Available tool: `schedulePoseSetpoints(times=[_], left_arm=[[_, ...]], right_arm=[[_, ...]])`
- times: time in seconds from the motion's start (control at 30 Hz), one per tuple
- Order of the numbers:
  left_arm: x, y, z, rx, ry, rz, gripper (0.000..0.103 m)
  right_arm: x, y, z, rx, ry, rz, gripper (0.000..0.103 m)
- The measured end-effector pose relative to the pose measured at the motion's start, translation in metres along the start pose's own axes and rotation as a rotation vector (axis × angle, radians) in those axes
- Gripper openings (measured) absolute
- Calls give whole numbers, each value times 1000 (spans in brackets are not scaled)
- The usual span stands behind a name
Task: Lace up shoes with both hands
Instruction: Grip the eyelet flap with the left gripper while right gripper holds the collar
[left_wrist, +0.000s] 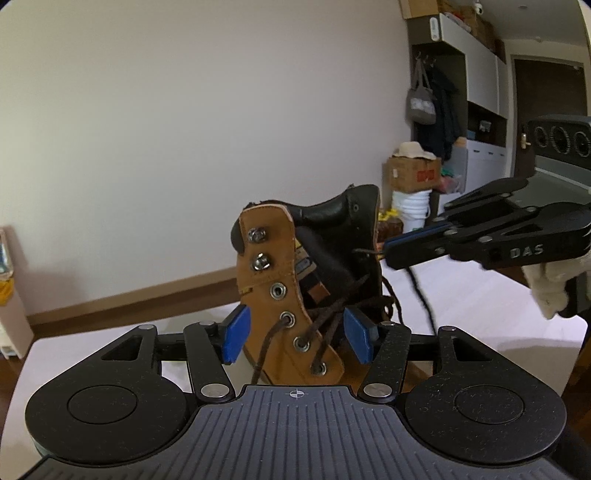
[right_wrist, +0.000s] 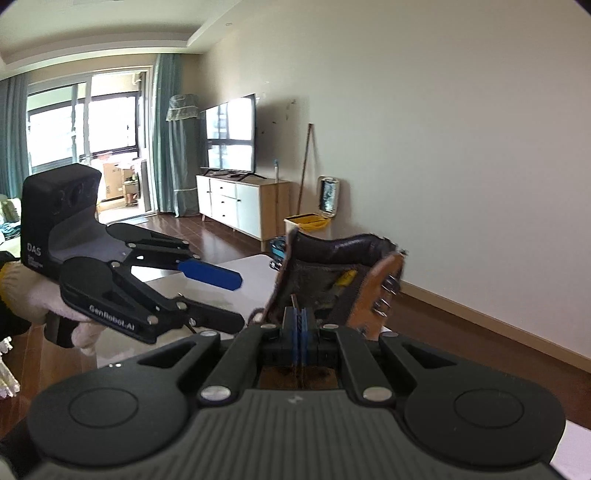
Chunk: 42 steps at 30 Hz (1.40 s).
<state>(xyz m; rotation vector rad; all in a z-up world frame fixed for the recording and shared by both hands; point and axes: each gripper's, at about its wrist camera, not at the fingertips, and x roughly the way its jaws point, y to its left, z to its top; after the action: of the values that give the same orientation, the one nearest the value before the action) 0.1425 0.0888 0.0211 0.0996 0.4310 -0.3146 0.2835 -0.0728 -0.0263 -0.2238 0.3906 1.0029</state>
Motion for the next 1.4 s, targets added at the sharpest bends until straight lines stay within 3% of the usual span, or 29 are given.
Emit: schedulePoseSetpoints(times=[0.13,0.2,0.33,0.43,0.5,0.53,0.7,0.83,0.9,0.93,1.03,1.2,1.4], left_arm=[[2,3,0,-1,1,-9,63],[4,6,-1,-8,1,-11,69],[9,9,0,-31,-10,-3,68],[15,6,2,-44,-11,30,63],[20,4,3,-65,-2,59,45],[22,3,2,-87,4,68,42],[32,-4,2,-171,15,132,40],[37,-21,5,-160,22,201,39],[41,-25,7,-148,26,237,28],[42,-27,8,-145,29,254,28],[37,-19,7,-195,29,228,24],[28,26,-7,-401,11,59,21],[32,42,-11,-456,-5,-29,19]], right_arm=[[18,2,7,-46,39,33,3],[23,3,8,-66,62,41,3],[30,3,11,-98,91,39,3],[28,3,12,-97,91,32,3],[24,3,10,-87,86,25,3],[24,2,10,-85,86,21,3],[19,2,8,-76,87,16,3],[15,3,6,-68,77,21,3],[13,3,5,-62,69,25,3],[13,2,5,-60,67,27,3],[11,3,4,-66,63,45,3],[12,2,7,-91,58,87,3],[15,8,14,-166,65,129,3]])
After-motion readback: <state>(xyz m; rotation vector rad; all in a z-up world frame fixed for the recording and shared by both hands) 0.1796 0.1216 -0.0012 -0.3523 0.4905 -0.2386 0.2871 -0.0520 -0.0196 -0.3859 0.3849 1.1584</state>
